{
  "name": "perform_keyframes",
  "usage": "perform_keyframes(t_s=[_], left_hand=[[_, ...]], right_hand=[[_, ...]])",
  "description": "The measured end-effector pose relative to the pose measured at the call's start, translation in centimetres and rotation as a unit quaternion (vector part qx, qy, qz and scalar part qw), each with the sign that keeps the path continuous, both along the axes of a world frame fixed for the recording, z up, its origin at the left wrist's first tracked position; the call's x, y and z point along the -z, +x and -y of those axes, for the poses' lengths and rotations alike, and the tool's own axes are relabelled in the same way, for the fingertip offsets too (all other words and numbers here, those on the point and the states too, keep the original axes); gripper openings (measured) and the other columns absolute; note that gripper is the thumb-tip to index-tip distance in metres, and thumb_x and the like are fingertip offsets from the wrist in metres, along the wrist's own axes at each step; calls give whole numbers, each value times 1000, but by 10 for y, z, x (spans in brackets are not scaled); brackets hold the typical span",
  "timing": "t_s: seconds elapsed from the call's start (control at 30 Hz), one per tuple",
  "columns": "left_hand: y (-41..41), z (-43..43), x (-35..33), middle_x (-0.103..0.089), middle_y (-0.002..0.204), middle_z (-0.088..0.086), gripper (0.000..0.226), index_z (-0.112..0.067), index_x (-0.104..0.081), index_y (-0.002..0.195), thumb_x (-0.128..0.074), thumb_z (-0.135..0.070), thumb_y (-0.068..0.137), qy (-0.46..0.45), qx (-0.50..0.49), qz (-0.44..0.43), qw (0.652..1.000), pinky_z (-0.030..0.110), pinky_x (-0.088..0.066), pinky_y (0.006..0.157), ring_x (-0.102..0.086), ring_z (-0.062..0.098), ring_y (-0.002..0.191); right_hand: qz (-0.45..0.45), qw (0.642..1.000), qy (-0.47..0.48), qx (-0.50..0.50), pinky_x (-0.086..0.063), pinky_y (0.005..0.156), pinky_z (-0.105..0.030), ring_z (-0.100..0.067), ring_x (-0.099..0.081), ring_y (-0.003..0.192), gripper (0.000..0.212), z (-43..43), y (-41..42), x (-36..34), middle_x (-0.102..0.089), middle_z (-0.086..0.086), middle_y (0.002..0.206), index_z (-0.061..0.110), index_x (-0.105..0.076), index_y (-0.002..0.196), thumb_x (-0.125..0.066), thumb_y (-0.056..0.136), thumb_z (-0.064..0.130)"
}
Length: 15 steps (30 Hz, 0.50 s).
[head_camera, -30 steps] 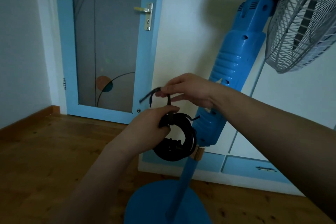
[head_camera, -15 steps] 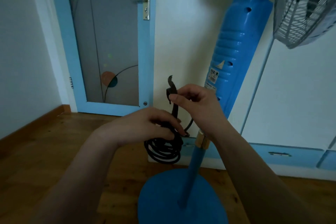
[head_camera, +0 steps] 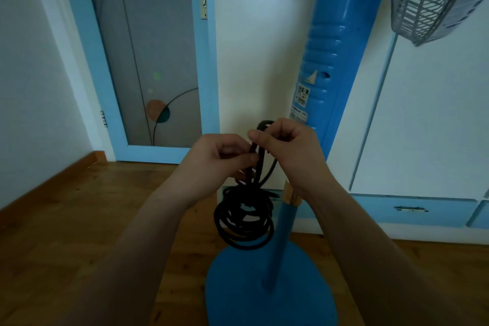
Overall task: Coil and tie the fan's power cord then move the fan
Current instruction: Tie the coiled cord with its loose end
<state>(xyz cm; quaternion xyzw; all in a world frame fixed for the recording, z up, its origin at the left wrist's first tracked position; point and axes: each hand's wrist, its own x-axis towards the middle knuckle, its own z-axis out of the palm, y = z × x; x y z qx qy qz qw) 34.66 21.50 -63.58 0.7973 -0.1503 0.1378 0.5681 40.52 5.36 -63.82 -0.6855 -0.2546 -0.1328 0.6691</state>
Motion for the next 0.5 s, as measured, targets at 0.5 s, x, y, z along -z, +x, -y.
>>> perform_keyframes(t_s=[0.5], left_hand=[[4,13,1,-46,58,-9,23,-26,-79,87,-58,-21,95,8,25,-103,994,16,-31,48,-39,4,49]], right_hand=[[33,999,-4,-7,-55,61,-18,-11,-73,81,19,-3,-6,-1,-78,0,86,7,-71,87,-61,97,20]])
